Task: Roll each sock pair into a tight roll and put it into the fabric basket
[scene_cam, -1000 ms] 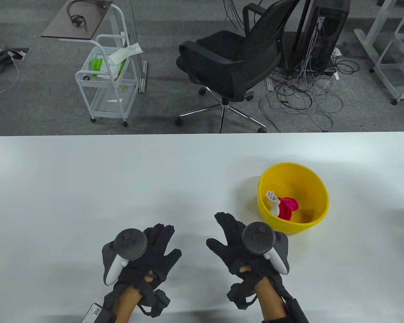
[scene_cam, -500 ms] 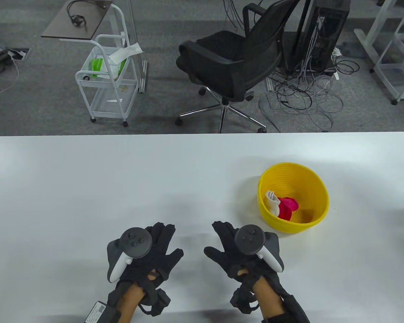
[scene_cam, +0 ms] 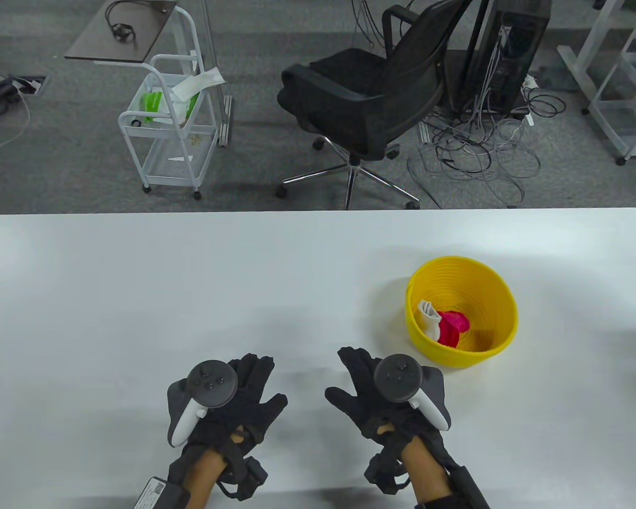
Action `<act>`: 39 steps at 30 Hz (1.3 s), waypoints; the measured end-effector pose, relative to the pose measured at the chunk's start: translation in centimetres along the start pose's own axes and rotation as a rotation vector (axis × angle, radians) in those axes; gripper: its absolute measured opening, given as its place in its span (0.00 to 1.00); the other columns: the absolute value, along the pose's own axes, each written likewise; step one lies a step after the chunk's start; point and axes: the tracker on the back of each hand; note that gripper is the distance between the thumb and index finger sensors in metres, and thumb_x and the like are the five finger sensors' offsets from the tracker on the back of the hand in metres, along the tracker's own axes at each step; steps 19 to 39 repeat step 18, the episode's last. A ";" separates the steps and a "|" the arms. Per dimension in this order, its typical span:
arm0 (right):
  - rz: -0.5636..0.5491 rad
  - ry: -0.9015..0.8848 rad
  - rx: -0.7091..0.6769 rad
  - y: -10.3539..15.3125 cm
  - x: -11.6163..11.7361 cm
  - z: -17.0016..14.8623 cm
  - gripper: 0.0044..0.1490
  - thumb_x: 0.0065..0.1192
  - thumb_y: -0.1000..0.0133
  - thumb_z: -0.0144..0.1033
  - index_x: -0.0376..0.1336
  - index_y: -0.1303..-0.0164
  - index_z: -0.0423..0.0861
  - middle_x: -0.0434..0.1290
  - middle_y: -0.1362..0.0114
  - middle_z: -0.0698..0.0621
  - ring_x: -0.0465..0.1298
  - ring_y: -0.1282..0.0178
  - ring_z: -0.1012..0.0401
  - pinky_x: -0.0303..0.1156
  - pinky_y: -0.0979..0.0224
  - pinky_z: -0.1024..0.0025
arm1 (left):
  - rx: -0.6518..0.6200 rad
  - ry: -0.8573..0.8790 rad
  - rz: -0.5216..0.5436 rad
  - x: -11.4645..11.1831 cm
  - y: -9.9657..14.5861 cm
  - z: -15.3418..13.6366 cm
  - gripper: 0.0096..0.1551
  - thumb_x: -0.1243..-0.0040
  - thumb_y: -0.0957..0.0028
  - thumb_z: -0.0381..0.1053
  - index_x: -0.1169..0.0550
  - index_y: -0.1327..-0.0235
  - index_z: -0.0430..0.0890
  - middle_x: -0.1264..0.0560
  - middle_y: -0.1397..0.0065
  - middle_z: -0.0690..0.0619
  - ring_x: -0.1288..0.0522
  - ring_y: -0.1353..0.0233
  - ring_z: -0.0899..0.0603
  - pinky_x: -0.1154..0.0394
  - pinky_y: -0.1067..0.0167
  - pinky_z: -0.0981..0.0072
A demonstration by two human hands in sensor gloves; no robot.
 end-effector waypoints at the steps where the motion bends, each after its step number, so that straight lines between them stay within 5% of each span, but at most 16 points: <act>1: 0.000 -0.001 -0.001 0.0 0.0 0.0 0.62 0.42 0.58 0.84 0.36 0.18 0.63 0.41 0.10 0.50 0.42 0.11 0.40 0.45 0.23 0.27 | -0.004 0.003 -0.003 0.0 0.0 0.0 0.48 0.44 0.58 0.69 0.45 0.24 0.61 0.56 0.14 0.54 0.64 0.15 0.40 0.69 0.29 0.39; 39: 0.015 0.021 0.014 -0.1 0.5 0.2 0.61 0.43 0.58 0.83 0.36 0.18 0.62 0.41 0.10 0.50 0.42 0.11 0.40 0.45 0.23 0.28 | -0.004 0.023 -0.016 -0.1 0.0 -0.1 0.47 0.44 0.58 0.69 0.43 0.24 0.60 0.54 0.14 0.53 0.64 0.15 0.40 0.69 0.29 0.39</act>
Point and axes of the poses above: the tracker on the back of each hand, its own z axis roughly to the thumb side, its own y axis roughly from the fingertips to the wrist, x = y × z
